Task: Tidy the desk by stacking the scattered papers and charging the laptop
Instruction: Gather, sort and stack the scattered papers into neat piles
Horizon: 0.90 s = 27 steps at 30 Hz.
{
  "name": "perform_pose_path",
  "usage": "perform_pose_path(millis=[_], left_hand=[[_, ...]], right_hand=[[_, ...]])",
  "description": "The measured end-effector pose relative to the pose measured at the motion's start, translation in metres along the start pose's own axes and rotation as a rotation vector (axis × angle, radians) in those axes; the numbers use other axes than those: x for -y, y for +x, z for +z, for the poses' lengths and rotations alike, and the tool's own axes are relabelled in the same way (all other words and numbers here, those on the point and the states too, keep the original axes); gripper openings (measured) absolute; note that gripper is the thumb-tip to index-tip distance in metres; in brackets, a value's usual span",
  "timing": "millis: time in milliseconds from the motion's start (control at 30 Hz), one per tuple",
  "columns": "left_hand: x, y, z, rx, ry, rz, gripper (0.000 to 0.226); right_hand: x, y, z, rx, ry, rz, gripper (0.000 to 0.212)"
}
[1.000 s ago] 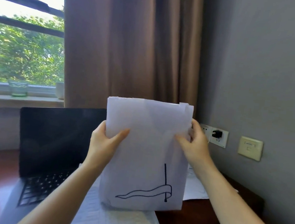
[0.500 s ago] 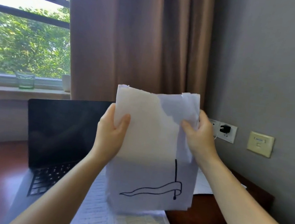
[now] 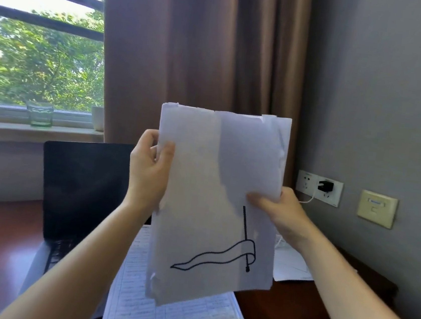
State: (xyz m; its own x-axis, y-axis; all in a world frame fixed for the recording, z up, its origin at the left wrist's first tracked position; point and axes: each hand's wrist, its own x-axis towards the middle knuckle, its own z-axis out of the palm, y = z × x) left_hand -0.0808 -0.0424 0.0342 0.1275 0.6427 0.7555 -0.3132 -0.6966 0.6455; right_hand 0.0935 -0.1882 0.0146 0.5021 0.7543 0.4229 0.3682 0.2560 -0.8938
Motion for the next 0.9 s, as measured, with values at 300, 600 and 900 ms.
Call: perform_pose_path(millis=[300, 600, 900], left_hand=[[0.025, -0.032, -0.006, 0.234, 0.075, -0.198, 0.023], [0.051, -0.064, -0.027, 0.245, 0.222, -0.491, 0.027], [0.048, -0.078, -0.059, 0.331, 0.545, -0.669, 0.015]], right_hand=[[-0.005, -0.004, 0.017, -0.02, 0.015, -0.092, 0.016], [-0.055, -0.019, 0.031, 0.071, -0.071, 0.072, 0.016], [-0.074, -0.019, 0.041, 0.117, -0.281, 0.114, 0.035]])
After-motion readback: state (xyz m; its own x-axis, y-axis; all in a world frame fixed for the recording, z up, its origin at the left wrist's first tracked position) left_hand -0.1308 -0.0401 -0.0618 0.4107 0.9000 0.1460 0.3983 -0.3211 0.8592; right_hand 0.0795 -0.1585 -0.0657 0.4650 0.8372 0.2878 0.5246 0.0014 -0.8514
